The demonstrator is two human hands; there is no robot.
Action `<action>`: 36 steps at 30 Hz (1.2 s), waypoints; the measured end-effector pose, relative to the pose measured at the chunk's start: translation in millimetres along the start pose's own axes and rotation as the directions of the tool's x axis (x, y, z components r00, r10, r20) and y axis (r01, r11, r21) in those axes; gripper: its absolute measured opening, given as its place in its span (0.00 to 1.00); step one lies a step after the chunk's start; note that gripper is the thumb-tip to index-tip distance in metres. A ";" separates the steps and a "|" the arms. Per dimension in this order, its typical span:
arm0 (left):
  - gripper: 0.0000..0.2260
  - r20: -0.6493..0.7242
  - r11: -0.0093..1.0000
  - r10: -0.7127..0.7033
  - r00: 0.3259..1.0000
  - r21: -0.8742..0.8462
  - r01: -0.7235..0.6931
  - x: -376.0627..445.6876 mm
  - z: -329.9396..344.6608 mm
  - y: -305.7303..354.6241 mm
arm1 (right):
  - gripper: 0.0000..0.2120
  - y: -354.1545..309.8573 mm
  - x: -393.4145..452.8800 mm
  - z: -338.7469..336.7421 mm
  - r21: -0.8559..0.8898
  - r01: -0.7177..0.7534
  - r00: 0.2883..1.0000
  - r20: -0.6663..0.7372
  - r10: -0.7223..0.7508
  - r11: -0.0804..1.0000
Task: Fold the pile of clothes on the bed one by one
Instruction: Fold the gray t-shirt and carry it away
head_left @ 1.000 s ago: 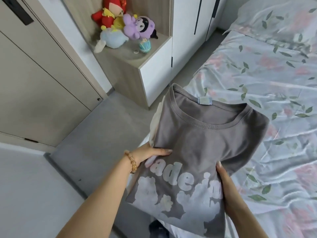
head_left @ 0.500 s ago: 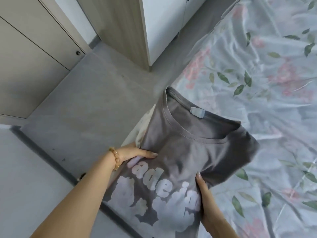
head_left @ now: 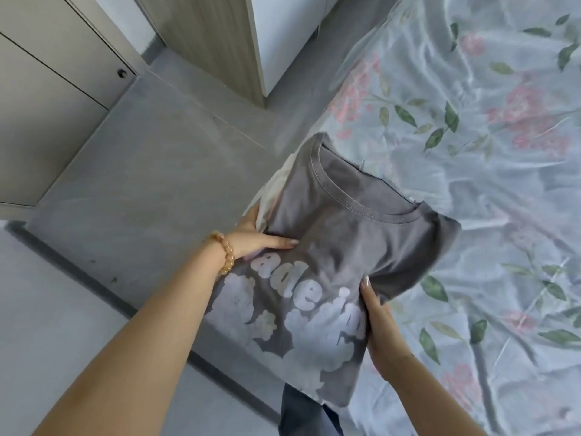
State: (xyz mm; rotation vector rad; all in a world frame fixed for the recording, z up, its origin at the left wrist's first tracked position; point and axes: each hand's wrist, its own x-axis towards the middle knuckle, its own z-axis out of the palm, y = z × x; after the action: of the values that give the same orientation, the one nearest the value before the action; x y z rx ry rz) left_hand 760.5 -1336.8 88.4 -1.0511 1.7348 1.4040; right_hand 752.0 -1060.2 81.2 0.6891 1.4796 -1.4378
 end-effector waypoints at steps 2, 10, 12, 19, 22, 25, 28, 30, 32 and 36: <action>0.56 -0.245 0.974 0.129 0.961 0.214 -0.076 -16.9 5.9 -1.4 | 0.41 -7.3 -13.7 -3.9 -0.229 0.064 0.964 -0.238 -0.119 0.971; 0.33 -0.310 0.563 0.656 0.689 0.809 -0.172 -88.3 122.8 -38.3 | 0.27 -68.5 -16.9 19.4 -0.866 0.441 0.493 0.454 -0.742 -0.236; 0.34 -0.282 0.542 0.629 0.725 0.827 -0.149 -67.4 124.6 -61.4 | 0.30 -72.6 13.4 21.2 -0.867 0.354 0.584 0.497 -0.641 -0.350; 0.35 -0.275 0.492 0.689 0.671 0.857 -0.154 -27.8 116.4 -76.1 | 0.31 -59.1 59.5 16.7 -0.842 0.245 0.619 0.517 -0.590 -0.480; 0.35 -0.288 0.495 0.678 0.676 0.859 -0.130 -31.2 118.3 -75.6 | 0.31 -63.3 55.9 16.6 -0.846 0.275 0.631 0.517 -0.579 -0.456; 0.34 -0.325 0.493 0.635 0.701 0.869 -0.044 -46.8 125.1 -70.0 | 0.31 -71.6 43.7 9.1 -0.830 0.343 0.640 0.550 -0.538 -0.440; 0.32 -0.458 0.571 0.584 0.670 0.819 0.063 -83.7 148.8 -58.3 | 0.30 -76.2 10.1 -22.2 -0.778 0.462 0.628 0.626 -0.462 -0.426; 0.32 -0.520 0.628 0.574 0.633 0.775 0.067 -120.6 182.4 -50.2 | 0.30 -69.4 -25.4 -63.3 -0.744 0.538 0.613 0.668 -0.422 -0.396; 0.33 -0.560 0.680 0.557 0.613 0.732 0.051 -163.0 229.3 -41.6 | 0.30 -57.5 -64.1 -112.3 -0.704 0.579 0.606 0.709 -0.361 -0.410; 0.34 -0.586 0.724 0.521 0.621 0.688 0.043 -234.9 331.3 -30.8 | 0.32 -40.3 -135.6 -200.0 -0.690 0.606 0.623 0.721 -0.304 -0.395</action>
State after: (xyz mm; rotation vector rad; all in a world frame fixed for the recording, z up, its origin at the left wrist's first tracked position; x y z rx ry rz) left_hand 897.9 -973.7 211.6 -1.0480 2.8099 0.3073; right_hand 725.9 -845.4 196.1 -1.3444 2.2020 -0.2874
